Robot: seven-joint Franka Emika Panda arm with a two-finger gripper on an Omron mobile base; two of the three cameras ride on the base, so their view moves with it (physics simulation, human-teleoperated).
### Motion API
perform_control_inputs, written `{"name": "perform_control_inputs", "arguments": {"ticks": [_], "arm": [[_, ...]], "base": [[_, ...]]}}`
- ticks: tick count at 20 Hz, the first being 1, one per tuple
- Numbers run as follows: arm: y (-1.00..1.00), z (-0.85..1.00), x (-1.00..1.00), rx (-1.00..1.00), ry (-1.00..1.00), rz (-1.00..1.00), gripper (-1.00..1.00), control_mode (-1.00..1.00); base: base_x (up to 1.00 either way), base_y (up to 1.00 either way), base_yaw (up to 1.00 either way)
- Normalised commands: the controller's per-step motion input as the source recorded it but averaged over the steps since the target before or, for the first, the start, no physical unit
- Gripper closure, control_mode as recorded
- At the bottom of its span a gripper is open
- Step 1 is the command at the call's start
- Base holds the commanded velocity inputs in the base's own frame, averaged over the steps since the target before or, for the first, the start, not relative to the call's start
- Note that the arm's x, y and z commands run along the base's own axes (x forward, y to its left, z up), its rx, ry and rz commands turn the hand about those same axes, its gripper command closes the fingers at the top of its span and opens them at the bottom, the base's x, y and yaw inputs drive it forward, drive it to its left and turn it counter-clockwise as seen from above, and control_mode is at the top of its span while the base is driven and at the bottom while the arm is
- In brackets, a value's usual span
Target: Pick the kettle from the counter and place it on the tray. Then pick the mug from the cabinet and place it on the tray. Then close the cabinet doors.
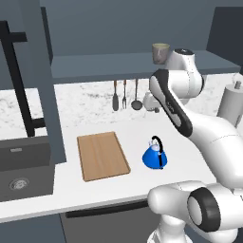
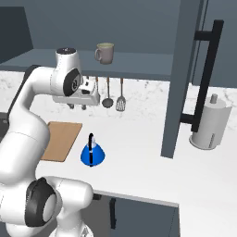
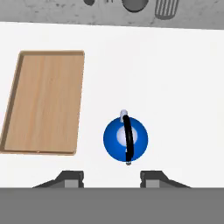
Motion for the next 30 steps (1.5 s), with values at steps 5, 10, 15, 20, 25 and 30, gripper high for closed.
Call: {"name": "perform_control_inputs", "arguments": {"ticks": [5,10,15,20,25,30], "arm": [[-0.07,-0.14,-0.10,-0.06,0.02,0.00,-1.00,-1.00],[-0.10,-0.44,-0.26,-0.10,-0.01,0.00,-1.00,-1.00],[-0.12,-0.55,-0.26,-0.08,-0.06,0.00,-1.00,-1.00],[-0.12,-0.53,0.02,0.00,0.03,0.00,-1.00,-1.00],[0.02,-0.45,0.13,0.00,0.03,0.00,-1.00,-1.00],[0.01,-0.37,0.23,0.00,0.00,0.00,-1.00,-1.00]], "base": [[0.00,0.00,0.00],[0.00,0.00,0.00],[0.00,0.00,0.00],[0.00,0.00,0.00],[0.00,0.00,0.00],[0.00,0.00,0.00]]}}
